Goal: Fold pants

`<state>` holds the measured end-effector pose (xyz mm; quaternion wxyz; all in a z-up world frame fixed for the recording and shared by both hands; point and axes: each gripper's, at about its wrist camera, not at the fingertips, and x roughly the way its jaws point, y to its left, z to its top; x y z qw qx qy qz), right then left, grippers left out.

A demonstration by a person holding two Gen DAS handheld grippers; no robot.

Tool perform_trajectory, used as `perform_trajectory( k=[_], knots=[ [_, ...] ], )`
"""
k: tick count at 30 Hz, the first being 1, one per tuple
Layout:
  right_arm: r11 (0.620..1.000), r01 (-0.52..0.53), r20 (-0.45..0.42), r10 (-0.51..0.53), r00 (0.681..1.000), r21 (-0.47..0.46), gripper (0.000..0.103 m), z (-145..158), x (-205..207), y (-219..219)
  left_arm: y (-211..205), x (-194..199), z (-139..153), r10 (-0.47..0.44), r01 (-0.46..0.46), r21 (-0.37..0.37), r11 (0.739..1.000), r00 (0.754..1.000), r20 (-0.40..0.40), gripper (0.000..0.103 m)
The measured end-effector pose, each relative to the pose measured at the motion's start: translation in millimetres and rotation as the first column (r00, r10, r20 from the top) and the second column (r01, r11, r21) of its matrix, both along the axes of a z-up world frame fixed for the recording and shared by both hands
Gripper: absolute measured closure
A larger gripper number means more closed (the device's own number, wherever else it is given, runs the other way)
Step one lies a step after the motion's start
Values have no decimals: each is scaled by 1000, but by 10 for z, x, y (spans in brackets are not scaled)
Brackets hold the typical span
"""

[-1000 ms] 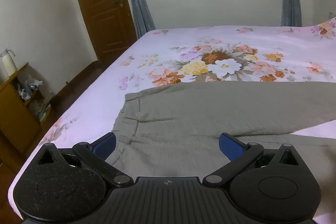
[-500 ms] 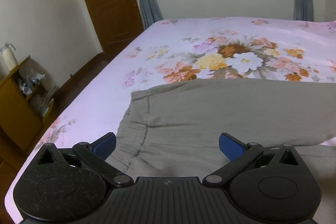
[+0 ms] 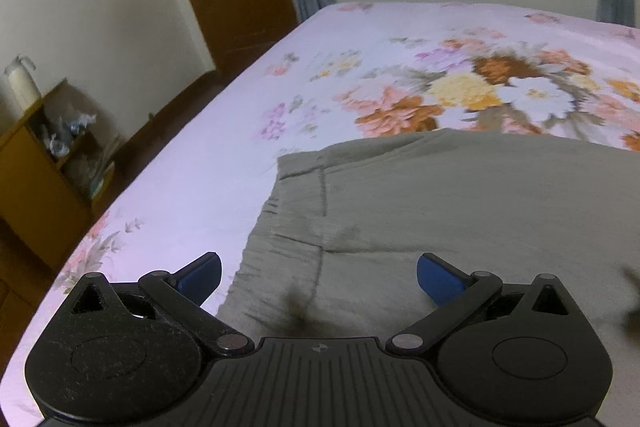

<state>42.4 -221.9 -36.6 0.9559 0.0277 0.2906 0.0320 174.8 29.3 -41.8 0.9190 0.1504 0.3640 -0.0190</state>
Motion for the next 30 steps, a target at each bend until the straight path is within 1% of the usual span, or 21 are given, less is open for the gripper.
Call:
perform_trajectory(
  k=[5, 8, 12, 14, 16, 19, 22, 24, 25, 26, 27, 29, 30],
  knots=[
    [998, -52, -36, 51, 998, -35, 23, -147, 430, -46, 91, 360, -190, 19, -19, 1, 1000, 1000, -17, 0],
    [996, -78, -51, 76, 996, -50, 23, -222, 714, -92, 176, 599, -307, 29, -30, -22, 999, 998, -50, 0],
    [995, -95, -79, 91, 993, -43, 23, -331, 1035, -168, 316, 898, -479, 55, -60, -62, 996, 995, -88, 0],
    [993, -105, -94, 101, 991, -47, 23, -378, 1172, -182, 368, 1007, -539, 47, -57, -95, 994, 994, -99, 0],
    [991, -115, -105, 108, 989, -65, 23, -425, 1300, -187, 392, 1088, -604, 19, -33, -129, 991, 994, -106, 0],
    [987, -120, -133, 105, 986, -107, 23, -513, 1499, -222, 368, 1208, -725, -15, 1, -122, 993, 993, -113, 0],
    [988, -113, -145, 97, 985, -106, 23, -578, 1663, -302, 415, 1287, -786, -28, 8, -166, 986, 993, -116, 0],
    [986, -119, -155, 100, 983, -118, 23, -618, 1759, -327, 428, 1337, -818, -38, 15, -194, 981, 993, -116, 7],
    [985, -130, -170, 110, 979, -112, 23, -646, 1810, -338, 418, 1344, -829, -55, 31, -209, 977, 992, -110, 15],
    [984, -144, -184, 123, 975, -106, 24, -675, 1850, -343, 404, 1336, -826, -67, 44, -213, 976, 992, -103, 19],
    [982, -160, -188, 138, 972, -104, 27, -689, 1870, -337, 389, 1329, -827, -66, 45, -208, 977, 993, -97, 20],
    [973, -213, -192, 194, 962, -87, 47, -687, 1875, -314, 389, 1328, -825, -63, 42, -216, 976, 994, -91, 28],
    [968, -239, -200, 221, 955, -71, 69, -674, 1870, -295, 416, 1324, -818, -57, 37, -226, 973, 995, -85, 32]
  ],
)
